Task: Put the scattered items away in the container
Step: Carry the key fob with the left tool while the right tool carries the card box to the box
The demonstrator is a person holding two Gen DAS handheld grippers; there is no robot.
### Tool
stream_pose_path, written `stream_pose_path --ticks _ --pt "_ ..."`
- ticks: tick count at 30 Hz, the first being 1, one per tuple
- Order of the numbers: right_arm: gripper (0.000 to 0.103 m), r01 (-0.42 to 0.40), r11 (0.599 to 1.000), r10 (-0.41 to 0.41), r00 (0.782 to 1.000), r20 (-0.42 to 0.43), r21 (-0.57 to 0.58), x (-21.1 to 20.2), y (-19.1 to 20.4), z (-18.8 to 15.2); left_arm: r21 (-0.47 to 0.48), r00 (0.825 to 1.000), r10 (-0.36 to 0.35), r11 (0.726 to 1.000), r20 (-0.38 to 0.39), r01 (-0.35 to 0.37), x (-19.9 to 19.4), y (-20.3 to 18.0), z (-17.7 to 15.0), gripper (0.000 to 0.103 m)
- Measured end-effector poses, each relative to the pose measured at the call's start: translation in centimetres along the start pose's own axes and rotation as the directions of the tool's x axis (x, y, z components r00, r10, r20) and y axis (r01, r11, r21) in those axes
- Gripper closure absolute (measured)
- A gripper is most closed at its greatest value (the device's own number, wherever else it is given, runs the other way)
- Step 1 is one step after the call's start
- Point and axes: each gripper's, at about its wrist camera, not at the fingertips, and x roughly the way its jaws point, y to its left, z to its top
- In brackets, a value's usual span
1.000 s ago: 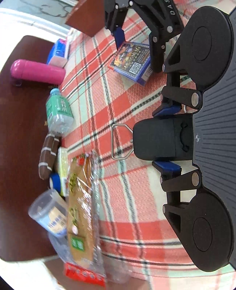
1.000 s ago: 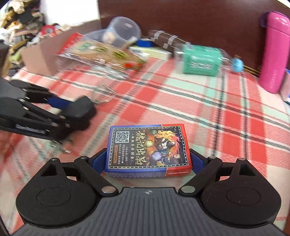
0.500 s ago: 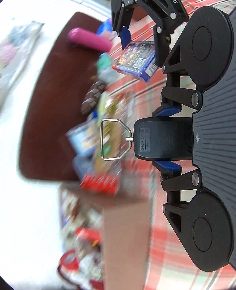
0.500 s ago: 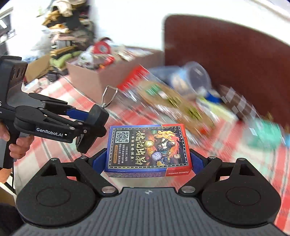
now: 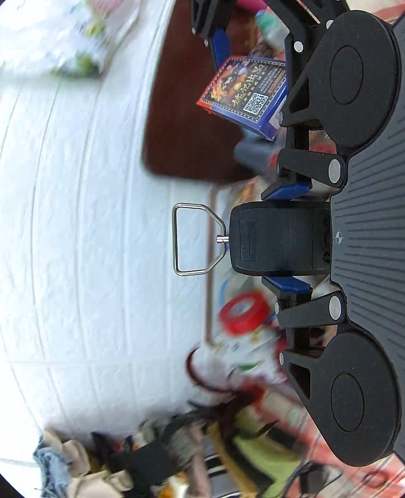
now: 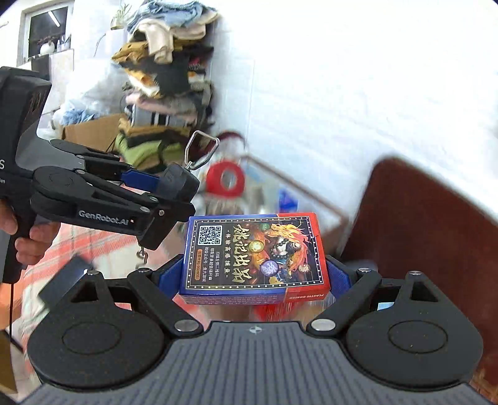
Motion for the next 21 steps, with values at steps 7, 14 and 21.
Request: stream_pose_path --ticks 7,14,21 --pt "0.011 0.031 0.997 -0.030 0.999 0.010 -0.068 7.0 -1.3 4.1 -0.037 0.999 0.022 0.999 -0.040 -0.024 5.9 3.6 3.8 0.052" --pt "0.011 0.023 0.981 -0.029 0.999 -0.029 -0.195 14.0 -1.9 4.8 -0.060 0.997 0.008 0.998 -0.083 -0.013 11.1 5.7 4.1 0.052" --pt "0.003 0.003 0.958 -0.023 0.997 -0.069 -0.285 18.5 -0.6 3.3 -0.075 0.999 0.037 0.996 -0.022 -0.039 12.0 6.6 3.6 0.013"
